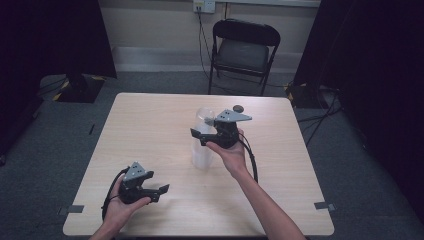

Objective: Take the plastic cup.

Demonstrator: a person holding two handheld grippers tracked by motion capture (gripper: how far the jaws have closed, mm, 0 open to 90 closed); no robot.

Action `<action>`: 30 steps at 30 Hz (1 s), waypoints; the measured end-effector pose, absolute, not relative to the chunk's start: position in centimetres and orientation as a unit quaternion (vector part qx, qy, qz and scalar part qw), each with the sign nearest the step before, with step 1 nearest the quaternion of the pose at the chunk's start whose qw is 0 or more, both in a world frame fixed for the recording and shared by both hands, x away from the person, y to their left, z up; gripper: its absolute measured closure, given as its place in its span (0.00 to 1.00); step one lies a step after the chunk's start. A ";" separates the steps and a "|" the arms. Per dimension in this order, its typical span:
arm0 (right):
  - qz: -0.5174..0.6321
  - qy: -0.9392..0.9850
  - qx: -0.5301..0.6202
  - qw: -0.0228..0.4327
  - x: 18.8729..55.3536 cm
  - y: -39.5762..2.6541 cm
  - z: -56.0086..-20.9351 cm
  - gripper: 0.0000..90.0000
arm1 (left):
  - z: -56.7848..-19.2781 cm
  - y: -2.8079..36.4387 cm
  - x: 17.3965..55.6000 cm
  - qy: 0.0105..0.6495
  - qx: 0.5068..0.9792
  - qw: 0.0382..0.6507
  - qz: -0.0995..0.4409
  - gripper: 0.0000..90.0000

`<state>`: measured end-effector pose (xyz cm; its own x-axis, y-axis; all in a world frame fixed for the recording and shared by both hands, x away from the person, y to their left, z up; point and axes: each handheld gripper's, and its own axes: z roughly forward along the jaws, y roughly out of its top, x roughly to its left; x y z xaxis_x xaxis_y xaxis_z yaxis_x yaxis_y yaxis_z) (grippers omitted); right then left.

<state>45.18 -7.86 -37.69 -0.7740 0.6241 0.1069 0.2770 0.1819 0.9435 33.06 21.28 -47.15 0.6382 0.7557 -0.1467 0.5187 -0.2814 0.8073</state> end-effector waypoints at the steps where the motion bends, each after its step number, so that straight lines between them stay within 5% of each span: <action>1: 0.568 0.752 0.300 0.150 45.1 -7.9 -37.6 0.34 | -47.2 21.3 33.1 0.404 0.789 0.444 0.133 0.22; 30: 0.609 0.715 0.310 0.148 43.9 -10.1 -34.1 0.36 | -46.6 21.8 32.9 0.414 0.770 0.462 0.145 0.16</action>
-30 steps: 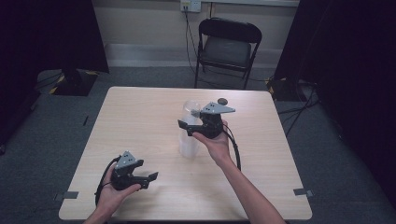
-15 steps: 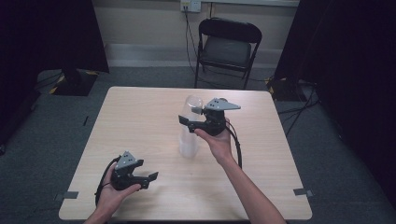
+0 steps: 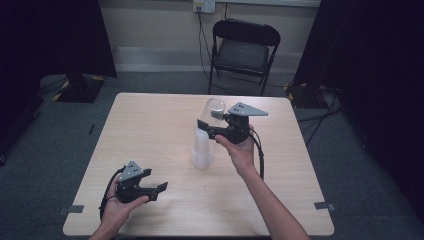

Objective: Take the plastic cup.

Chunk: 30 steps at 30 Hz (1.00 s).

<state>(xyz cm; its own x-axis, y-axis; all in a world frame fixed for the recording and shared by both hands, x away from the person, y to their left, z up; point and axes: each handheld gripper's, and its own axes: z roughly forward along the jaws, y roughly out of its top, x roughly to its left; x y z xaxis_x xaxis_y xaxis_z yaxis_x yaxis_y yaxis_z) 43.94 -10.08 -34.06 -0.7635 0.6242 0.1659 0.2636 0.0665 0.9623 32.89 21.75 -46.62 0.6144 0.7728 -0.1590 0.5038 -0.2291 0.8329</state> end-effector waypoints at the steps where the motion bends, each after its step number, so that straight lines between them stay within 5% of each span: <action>1: 0.610 0.712 0.315 0.146 43.9 -10.4 -34.0 0.36 | -46.6 21.8 32.9 0.417 0.769 0.463 0.146 0.18; 12: 0.619 0.700 0.330 0.134 43.0 -12.7 -33.5 0.36 | -46.2 21.1 32.8 0.408 0.769 0.469 0.148 0.18; 30: 0.608 0.692 0.375 0.101 41.8 -16.6 -36.1 0.37 | -44.9 19.1 33.2 0.359 0.753 0.532 0.146 0.30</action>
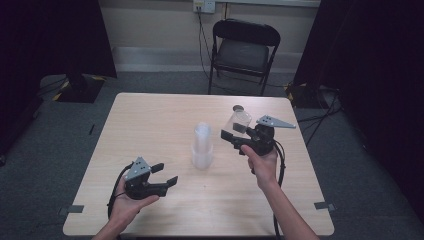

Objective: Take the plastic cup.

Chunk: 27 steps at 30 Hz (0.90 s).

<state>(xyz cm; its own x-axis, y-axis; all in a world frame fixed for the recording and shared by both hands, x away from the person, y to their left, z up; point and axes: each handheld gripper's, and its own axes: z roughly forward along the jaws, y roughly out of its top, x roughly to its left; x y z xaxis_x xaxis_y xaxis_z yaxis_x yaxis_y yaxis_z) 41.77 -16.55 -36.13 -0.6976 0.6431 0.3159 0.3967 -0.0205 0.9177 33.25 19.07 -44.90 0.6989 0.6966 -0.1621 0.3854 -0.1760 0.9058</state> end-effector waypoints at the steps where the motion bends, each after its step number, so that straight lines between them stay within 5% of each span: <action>1: 0.604 0.693 0.381 0.102 41.6 -16.7 -36.3 0.37 | -44.8 18.9 33.3 0.351 0.754 0.536 0.144 0.37; 20: 0.584 0.700 0.409 0.037 39.1 -17.7 -40.1 0.37 | -43.6 13.4 34.5 0.309 0.767 0.539 0.160 0.29; 27: 0.586 0.701 0.408 0.008 37.8 -17.1 -41.0 0.37 | -43.6 11.7 34.4 0.267 0.787 0.530 0.169 0.37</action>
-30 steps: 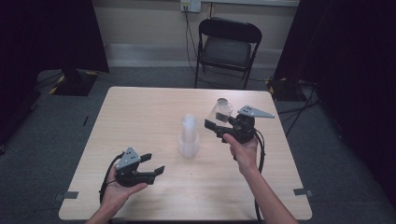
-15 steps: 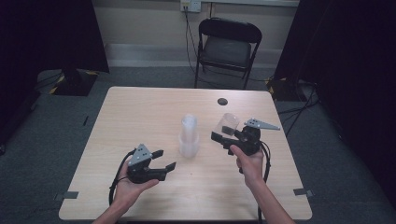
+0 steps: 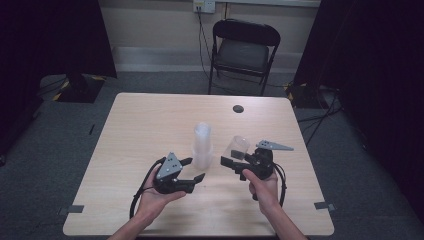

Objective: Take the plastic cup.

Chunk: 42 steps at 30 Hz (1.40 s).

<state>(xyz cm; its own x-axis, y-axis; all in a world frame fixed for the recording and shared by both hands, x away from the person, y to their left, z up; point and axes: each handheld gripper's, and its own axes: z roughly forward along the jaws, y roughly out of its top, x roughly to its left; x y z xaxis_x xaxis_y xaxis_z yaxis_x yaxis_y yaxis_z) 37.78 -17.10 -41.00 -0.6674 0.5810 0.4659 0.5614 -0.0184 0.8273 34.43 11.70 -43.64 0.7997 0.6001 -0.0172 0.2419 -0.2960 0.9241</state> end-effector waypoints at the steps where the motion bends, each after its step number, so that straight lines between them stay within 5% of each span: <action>1: 0.585 0.702 0.407 0.004 37.7 -16.9 -41.2 0.37 | -43.7 11.6 34.4 0.267 0.791 0.526 0.162 0.37; 17: 0.591 0.696 0.397 -0.098 36.5 -13.6 -42.6 0.38 | -44.7 11.0 33.2 0.252 0.766 0.567 0.169 0.42; 24: 0.603 0.682 0.396 -0.123 36.3 -13.3 -42.5 0.38 | -44.8 10.6 32.7 0.244 0.758 0.576 0.185 0.33; 34: 0.607 0.662 0.409 -0.159 36.1 -12.8 -42.7 0.38 | -44.6 10.5 32.0 0.227 0.731 0.608 0.211 0.62; 42: 0.602 0.655 0.421 -0.174 36.0 -12.3 -42.9 0.38 | -44.6 10.3 31.7 0.225 0.719 0.614 0.236 0.67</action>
<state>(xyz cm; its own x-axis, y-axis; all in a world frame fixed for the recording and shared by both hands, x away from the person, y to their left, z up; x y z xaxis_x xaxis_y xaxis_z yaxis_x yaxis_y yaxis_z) 35.95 -12.32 -42.89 -0.5850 0.3425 0.7351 0.7613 -0.0804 0.6434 31.67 10.28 -44.65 0.7875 0.6131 0.0627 0.0343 -0.1452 0.9888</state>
